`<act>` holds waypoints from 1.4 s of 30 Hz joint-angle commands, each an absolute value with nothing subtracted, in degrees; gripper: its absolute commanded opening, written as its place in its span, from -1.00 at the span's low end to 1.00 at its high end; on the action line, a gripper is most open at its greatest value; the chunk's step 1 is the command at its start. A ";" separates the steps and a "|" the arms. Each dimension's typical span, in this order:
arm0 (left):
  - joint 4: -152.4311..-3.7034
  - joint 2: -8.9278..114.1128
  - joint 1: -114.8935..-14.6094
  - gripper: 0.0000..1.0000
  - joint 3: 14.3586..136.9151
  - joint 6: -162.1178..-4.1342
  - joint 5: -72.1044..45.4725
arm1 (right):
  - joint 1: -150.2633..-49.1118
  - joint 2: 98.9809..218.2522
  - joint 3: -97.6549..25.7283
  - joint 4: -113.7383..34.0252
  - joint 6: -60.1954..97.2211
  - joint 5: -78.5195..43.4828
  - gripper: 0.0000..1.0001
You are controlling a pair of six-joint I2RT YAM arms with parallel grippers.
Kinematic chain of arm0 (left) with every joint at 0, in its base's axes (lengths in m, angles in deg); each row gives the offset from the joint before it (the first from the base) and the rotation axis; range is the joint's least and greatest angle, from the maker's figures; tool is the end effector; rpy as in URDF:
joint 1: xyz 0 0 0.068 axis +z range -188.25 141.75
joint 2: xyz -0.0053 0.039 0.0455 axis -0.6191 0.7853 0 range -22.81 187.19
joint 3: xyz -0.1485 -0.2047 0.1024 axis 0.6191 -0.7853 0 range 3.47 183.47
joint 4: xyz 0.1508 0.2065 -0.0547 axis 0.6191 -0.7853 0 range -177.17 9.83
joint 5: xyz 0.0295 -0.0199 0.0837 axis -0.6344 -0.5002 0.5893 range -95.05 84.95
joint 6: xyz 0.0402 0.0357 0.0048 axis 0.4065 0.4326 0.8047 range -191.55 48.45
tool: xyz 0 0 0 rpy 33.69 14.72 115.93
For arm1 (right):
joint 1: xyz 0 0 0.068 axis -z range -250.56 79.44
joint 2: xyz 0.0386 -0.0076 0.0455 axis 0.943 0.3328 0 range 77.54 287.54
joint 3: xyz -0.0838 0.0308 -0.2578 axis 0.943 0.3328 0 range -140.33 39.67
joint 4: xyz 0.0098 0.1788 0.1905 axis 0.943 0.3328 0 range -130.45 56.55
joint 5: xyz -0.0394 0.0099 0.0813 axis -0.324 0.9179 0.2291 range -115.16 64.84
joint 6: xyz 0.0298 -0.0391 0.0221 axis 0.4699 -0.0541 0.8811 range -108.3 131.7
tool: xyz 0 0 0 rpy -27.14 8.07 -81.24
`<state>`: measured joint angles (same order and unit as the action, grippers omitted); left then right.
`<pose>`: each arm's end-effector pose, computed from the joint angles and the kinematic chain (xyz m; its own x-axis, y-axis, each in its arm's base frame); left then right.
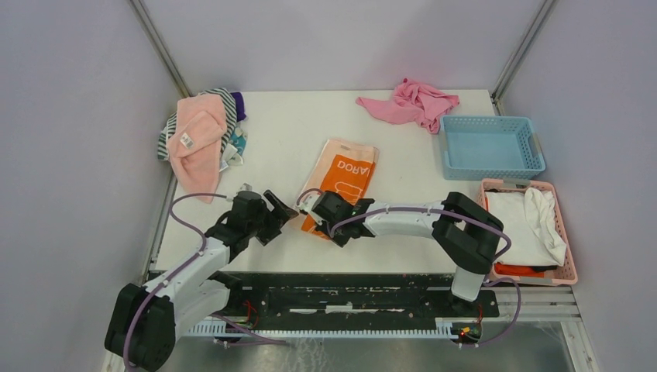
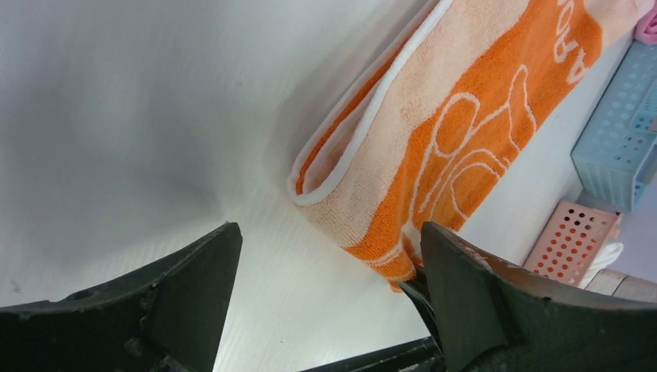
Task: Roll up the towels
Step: Roll the towel at the center of the board.
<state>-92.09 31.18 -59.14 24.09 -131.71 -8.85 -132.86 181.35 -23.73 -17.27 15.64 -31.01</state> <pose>0.1669 -0.0662 0.1646 -0.6768 -0.6681 -0.3091 -0.3773 0.6754 -0.6336 0.1693 0.3144 0.1587 -0.4745 -0.7565 -0.4500 -0.8290 0.5559 -0.0605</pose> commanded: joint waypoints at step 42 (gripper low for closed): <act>-94.59 43.43 -63.77 -0.79 28.85 -136.62 7.74 | -130.07 173.01 -13.97 -30.21 23.04 -13.18 -0.99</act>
